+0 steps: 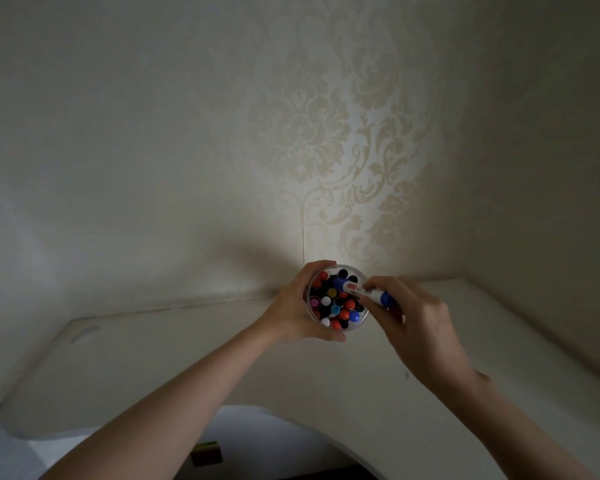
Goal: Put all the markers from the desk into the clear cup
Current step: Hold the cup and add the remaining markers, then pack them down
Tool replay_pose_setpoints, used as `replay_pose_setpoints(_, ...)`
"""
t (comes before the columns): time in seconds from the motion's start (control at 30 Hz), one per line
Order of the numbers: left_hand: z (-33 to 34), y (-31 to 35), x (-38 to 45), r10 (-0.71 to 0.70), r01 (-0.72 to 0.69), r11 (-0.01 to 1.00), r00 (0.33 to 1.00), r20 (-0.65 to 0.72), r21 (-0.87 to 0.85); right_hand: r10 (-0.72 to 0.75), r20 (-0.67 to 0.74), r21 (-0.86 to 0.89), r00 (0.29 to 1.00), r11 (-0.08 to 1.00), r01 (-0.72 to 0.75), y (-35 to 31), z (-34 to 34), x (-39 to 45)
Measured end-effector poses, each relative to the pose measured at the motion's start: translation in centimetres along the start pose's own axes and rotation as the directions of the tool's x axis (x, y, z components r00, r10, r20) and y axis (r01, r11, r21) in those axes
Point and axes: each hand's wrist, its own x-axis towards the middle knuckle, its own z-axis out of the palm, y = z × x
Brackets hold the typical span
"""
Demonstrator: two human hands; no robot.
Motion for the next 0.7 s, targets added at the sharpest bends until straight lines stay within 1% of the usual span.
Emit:
replay_pose_setpoints(0.13, 0.0, 0.1, 0.1, 0.008, -0.009, 1.000, 1.000, 0.022, 0.029, -0.031, 0.038, -0.009, 0.999, 0.999, 0.032, -0.1, -0.8, -0.4)
replay_pose_setpoints(0.2, 0.1, 0.2, 0.3, 0.000, 0.000, 1.000, 1.000, -0.001, 0.003, -0.029, 0.007, 0.009, 1.000, 1.000, 0.028, -0.2, -1.0, -0.5)
replay_pose_setpoints(0.3, 0.0, 0.1, 0.4, -0.006, 0.005, 1.000, 1.000, -0.021, -0.028, -0.018, -0.081, 0.024, 0.997, 1.000, 0.020, -0.3, -0.8, -0.1)
replay_pose_setpoints(0.37, 0.0, 0.1, 0.3, -0.013, 0.012, 1.000, 1.000, -0.016, -0.028, -0.034, -0.098, 0.022, 0.995, 0.999, 0.037, -0.3, -0.3, 0.4)
replay_pose_setpoints(0.43, 0.1, 0.1, 0.3, -0.019, 0.018, 1.000, 1.000, -0.014, -0.025, -0.055, -0.076, -0.009, 0.996, 0.998, 0.054, -0.2, 0.4, 0.9)
replay_pose_setpoints(0.53, 0.2, 0.1, 0.3, -0.017, 0.016, 1.000, 0.999, -0.028, -0.026, -0.098, -0.016, -0.121, 0.995, 0.988, 0.095, -0.4, 1.3, 1.2)
replay_pose_setpoints(0.57, 0.2, 0.1, 0.3, -0.016, 0.015, 0.999, 0.999, -0.035, -0.032, -0.099, -0.017, -0.128, 0.995, 0.987, 0.096, -0.5, 1.5, 1.3)
replay_pose_setpoints(0.63, 0.2, 0.0, 0.4, -0.014, 0.012, 0.999, 0.998, -0.054, -0.038, -0.042, -0.072, -0.071, 0.996, 0.997, 0.037, -0.6, 1.8, 1.8)
replay_pose_setpoints(0.7, 0.1, -0.1, 0.5, -0.013, 0.011, 0.999, 0.998, -0.066, -0.031, 0.094, -0.154, 0.013, 0.984, 0.996, -0.093, -0.6, 1.9, 2.6)
